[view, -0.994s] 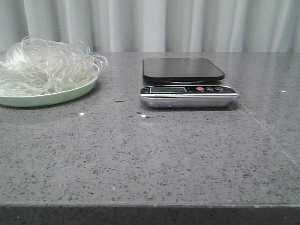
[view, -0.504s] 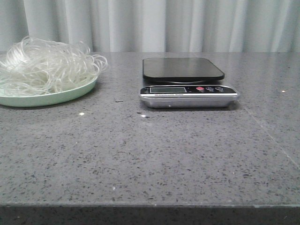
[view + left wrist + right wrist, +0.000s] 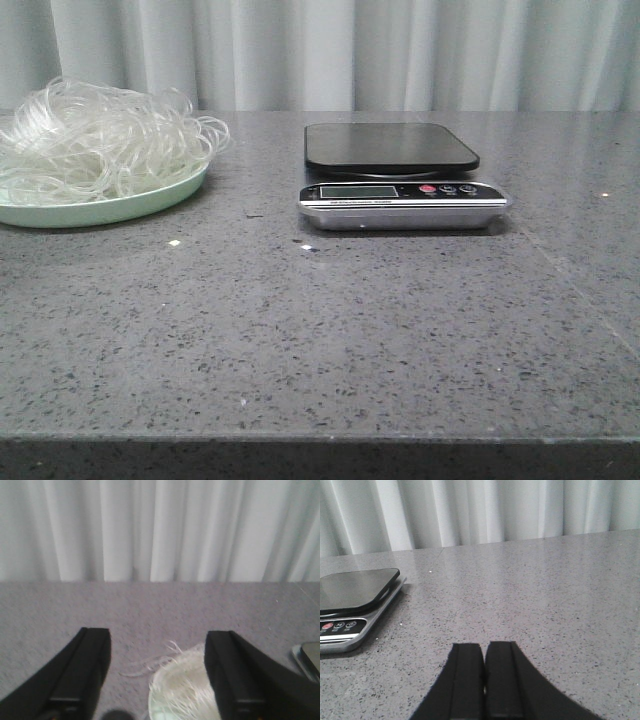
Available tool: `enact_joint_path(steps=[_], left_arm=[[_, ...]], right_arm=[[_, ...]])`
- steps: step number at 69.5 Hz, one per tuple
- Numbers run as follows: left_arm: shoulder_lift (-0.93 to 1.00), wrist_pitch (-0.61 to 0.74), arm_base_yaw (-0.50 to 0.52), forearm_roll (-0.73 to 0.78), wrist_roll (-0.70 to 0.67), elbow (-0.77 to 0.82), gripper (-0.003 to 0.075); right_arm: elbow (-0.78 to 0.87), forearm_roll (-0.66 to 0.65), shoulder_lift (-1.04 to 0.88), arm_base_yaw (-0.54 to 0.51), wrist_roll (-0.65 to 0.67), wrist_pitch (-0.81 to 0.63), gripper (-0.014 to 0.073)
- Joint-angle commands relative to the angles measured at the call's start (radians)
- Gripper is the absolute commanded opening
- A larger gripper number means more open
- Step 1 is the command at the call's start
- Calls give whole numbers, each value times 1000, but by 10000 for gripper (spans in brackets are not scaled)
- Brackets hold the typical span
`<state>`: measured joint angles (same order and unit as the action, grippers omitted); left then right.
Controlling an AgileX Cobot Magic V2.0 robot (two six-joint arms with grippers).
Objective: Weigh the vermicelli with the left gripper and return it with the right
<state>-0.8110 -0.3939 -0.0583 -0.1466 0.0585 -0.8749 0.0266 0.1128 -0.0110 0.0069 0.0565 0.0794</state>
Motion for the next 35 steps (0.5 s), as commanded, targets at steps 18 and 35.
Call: enact_joint_path(steps=[18,35], left_arm=[[-353,-211,-7,-327,-1,-143,589],[-564,-290,-7,-414,-1,-242,589]], right_arm=[[-7,5,-16,-5,-3,-91,151],[-7,5,-16,-5,-3,-91,151]])
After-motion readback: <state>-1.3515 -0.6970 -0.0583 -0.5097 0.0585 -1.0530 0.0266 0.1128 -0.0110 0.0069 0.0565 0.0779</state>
